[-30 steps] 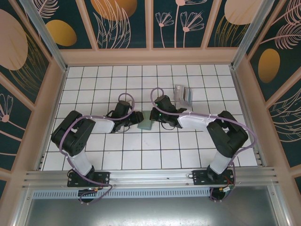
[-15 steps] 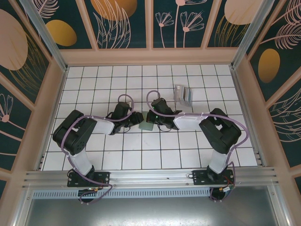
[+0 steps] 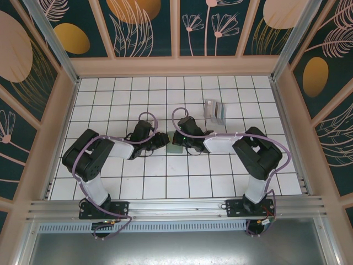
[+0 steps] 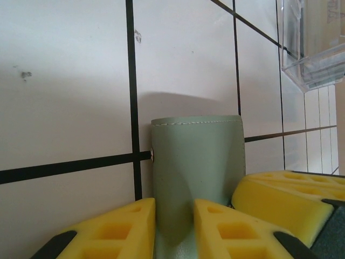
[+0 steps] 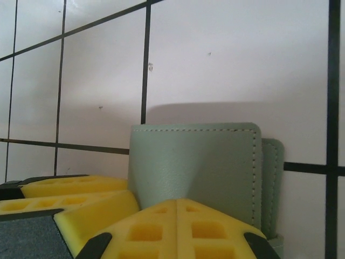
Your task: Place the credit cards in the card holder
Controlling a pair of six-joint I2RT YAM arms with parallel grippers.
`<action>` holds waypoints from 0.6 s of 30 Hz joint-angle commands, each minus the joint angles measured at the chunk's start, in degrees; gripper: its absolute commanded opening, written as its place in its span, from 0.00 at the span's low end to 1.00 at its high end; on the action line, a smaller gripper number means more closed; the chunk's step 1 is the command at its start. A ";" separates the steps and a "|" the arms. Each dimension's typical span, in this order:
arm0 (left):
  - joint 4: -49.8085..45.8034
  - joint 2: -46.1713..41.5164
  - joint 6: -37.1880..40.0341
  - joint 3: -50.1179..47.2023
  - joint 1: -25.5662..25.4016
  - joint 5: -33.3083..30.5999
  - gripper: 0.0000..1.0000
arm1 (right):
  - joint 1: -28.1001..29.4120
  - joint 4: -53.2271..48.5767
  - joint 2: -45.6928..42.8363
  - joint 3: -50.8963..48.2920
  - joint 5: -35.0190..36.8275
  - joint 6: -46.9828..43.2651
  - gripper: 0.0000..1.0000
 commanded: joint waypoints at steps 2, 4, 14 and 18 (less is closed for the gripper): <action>-3.79 0.84 -0.74 -1.30 -1.01 2.12 0.27 | 0.27 -2.43 -0.80 0.88 3.32 -3.80 0.00; -3.93 0.78 -0.77 -1.20 -1.01 2.04 0.27 | 0.27 -3.17 -0.85 1.60 3.75 -4.74 0.00; -4.30 1.49 -0.83 -0.44 -1.01 1.86 0.27 | 0.61 -0.20 0.25 0.11 0.86 -3.46 0.00; -3.88 1.51 -1.48 -0.32 -1.01 1.94 0.27 | 0.62 0.22 0.08 0.20 -0.30 -2.94 0.00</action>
